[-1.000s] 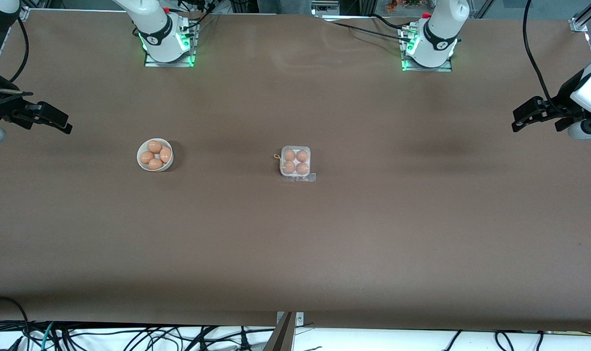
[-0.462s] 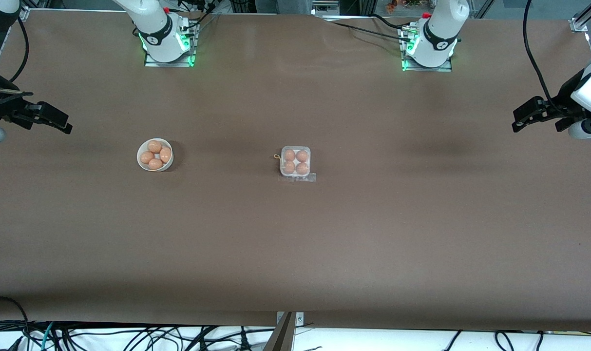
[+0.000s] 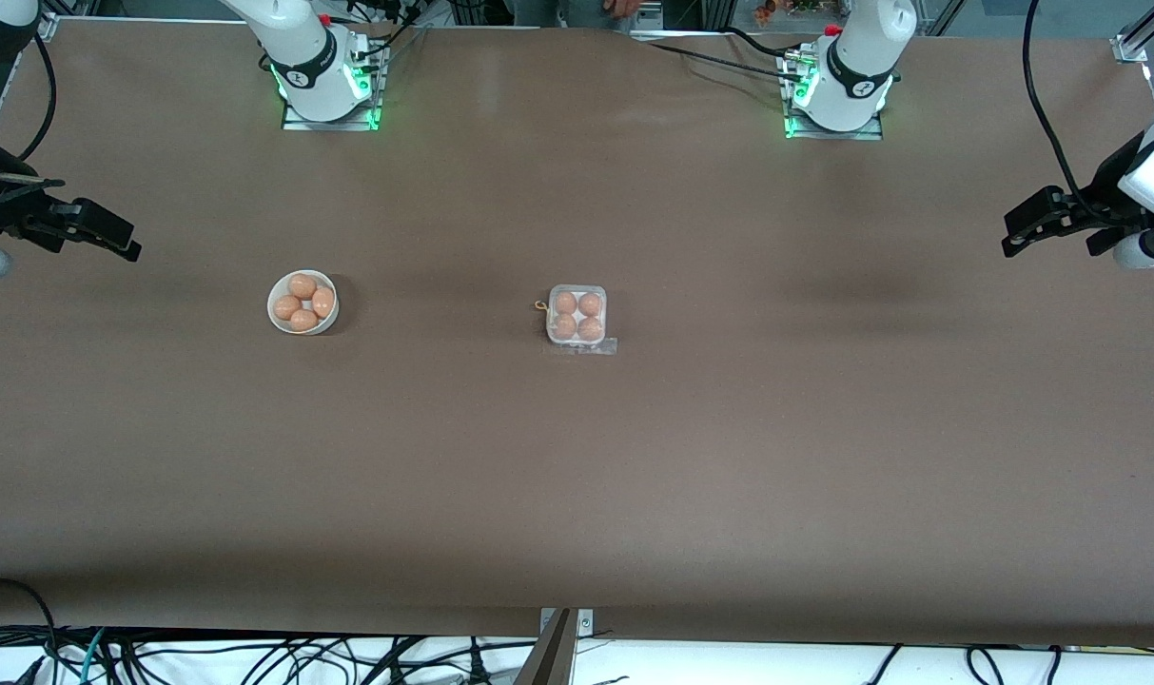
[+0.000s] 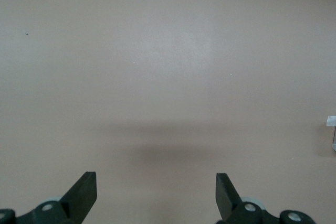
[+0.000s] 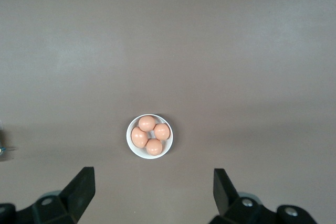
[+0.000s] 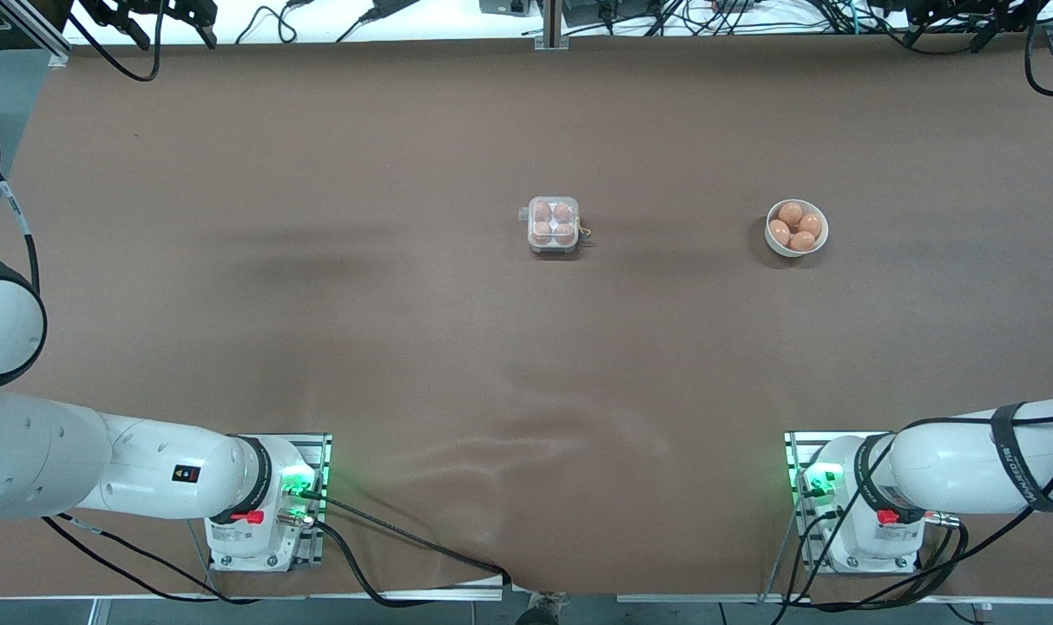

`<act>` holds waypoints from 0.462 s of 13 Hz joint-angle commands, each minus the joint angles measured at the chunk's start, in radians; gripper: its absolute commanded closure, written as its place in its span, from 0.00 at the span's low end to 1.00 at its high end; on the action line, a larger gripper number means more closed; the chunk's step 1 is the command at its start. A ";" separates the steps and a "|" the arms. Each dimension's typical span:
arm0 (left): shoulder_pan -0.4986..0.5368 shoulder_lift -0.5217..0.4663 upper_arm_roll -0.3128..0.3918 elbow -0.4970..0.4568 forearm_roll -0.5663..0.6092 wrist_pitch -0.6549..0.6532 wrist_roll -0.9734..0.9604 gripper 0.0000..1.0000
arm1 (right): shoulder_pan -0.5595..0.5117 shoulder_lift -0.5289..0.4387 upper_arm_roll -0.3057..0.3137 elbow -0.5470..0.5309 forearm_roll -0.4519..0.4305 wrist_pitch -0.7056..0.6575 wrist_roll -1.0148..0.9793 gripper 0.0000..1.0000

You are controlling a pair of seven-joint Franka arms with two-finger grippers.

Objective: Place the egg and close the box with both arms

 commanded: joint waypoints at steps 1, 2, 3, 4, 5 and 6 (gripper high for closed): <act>0.016 -0.023 -0.009 -0.018 0.006 0.009 0.021 0.00 | 0.003 -0.013 0.003 -0.007 -0.013 -0.005 0.002 0.00; 0.018 -0.022 -0.009 -0.016 0.008 0.008 0.019 0.00 | 0.003 -0.013 0.003 -0.007 -0.013 -0.005 0.002 0.00; 0.018 -0.021 -0.007 -0.015 0.008 0.008 0.021 0.00 | 0.003 -0.013 0.003 -0.007 -0.013 -0.005 0.003 0.00; 0.019 -0.021 -0.007 -0.015 0.008 0.008 0.022 0.00 | 0.003 -0.013 0.003 -0.007 -0.013 -0.005 0.002 0.00; 0.019 -0.021 -0.007 -0.015 0.008 0.008 0.022 0.00 | 0.003 -0.013 0.003 -0.007 -0.013 -0.005 0.002 0.00; 0.019 -0.021 -0.007 -0.013 0.008 0.008 0.021 0.00 | 0.003 -0.013 0.003 -0.007 -0.013 -0.005 0.003 0.00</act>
